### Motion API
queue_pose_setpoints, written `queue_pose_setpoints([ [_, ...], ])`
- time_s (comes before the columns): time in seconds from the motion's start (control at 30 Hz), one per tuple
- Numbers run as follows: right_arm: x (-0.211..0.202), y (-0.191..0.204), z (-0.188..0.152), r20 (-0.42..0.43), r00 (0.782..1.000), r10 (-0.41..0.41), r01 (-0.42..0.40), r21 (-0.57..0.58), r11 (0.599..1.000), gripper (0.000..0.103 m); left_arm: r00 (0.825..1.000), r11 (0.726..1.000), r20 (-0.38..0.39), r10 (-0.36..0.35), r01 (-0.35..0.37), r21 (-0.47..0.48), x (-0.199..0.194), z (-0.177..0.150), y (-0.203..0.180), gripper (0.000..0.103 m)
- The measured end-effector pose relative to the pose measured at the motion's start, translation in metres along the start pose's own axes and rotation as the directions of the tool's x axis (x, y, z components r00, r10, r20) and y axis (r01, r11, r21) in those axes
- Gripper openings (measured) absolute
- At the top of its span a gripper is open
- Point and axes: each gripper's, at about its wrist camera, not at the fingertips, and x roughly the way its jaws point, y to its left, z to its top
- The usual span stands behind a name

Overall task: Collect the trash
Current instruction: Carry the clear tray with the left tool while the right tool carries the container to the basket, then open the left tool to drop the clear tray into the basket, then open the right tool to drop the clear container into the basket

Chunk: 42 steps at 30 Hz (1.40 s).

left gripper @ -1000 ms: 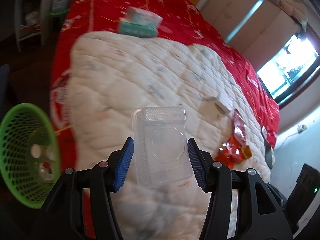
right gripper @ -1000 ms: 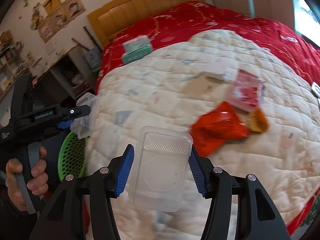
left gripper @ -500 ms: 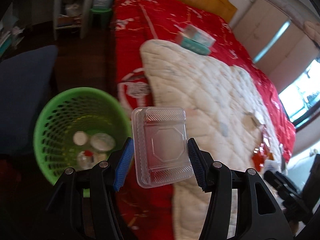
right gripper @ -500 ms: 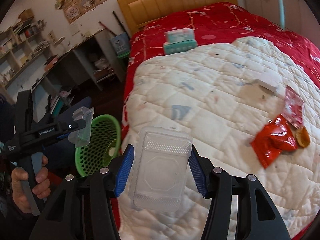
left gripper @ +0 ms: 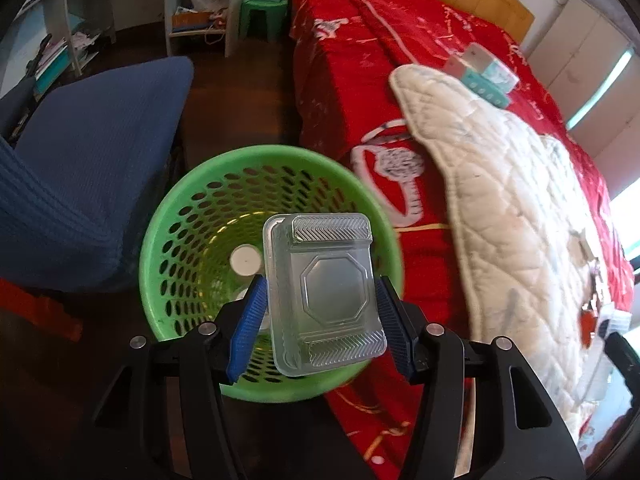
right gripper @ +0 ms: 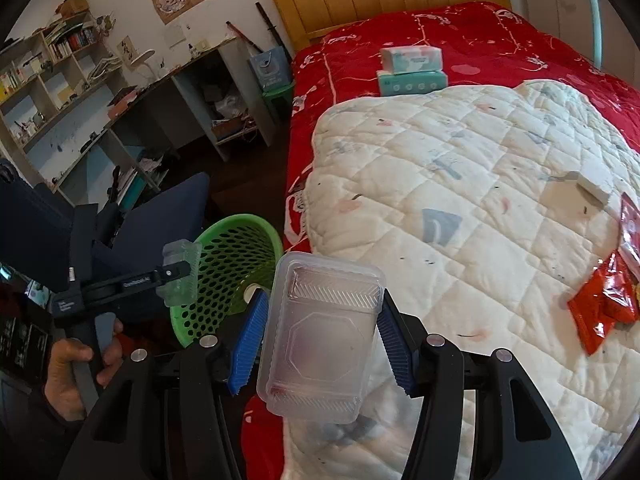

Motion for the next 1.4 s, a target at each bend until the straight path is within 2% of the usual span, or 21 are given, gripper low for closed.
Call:
queue_pose_setpoints([
  [0.27, 0.016, 0.014, 0.002, -0.024, 1.000, 0.013, -0.013, -0.016, 1.000, 0.053, 0.998, 1.000, -0.061, 0.019, -0.021, -0.020, 0.027, -0.003, 0.015, 0.057],
  [0.43, 0.023, 0.019, 0.003, -0.034, 0.999, 0.018, -0.019, -0.024, 1.000, 0.053, 0.997, 0.999, -0.082, 0.013, -0.017, -0.044, 0.034, -0.008, 0.021, 0.070],
  [0.53, 0.028, 0.021, 0.003, -0.041, 0.999, 0.023, -0.024, -0.026, 0.999, 0.053, 0.997, 0.998, -0.079, 0.017, -0.022, -0.056, 0.033, -0.011, 0.027, 0.070],
  [0.73, 0.035, 0.034, 0.005, -0.051, 0.998, 0.038, -0.040, -0.046, 0.998, 0.053, 0.999, 0.997, -0.050, 0.012, -0.016, -0.071, 0.016, -0.018, 0.036, 0.070],
  [1.0, 0.057, 0.060, 0.012, -0.080, 0.994, 0.070, -0.076, -0.080, 0.994, 0.054, 0.999, 0.997, 0.010, 0.048, -0.047, -0.058, -0.016, -0.029, 0.049, 0.070],
  [1.17, 0.081, 0.079, 0.018, -0.109, 0.990, 0.086, -0.096, -0.090, 0.991, 0.054, 0.995, 0.994, 0.051, 0.090, -0.087, -0.066, -0.034, -0.038, 0.064, 0.070],
  [1.4, 0.122, 0.104, 0.022, -0.159, 0.983, 0.096, -0.113, -0.099, 0.989, 0.054, 0.992, 0.991, 0.064, 0.113, -0.107, -0.085, -0.042, -0.047, 0.083, 0.070],
])
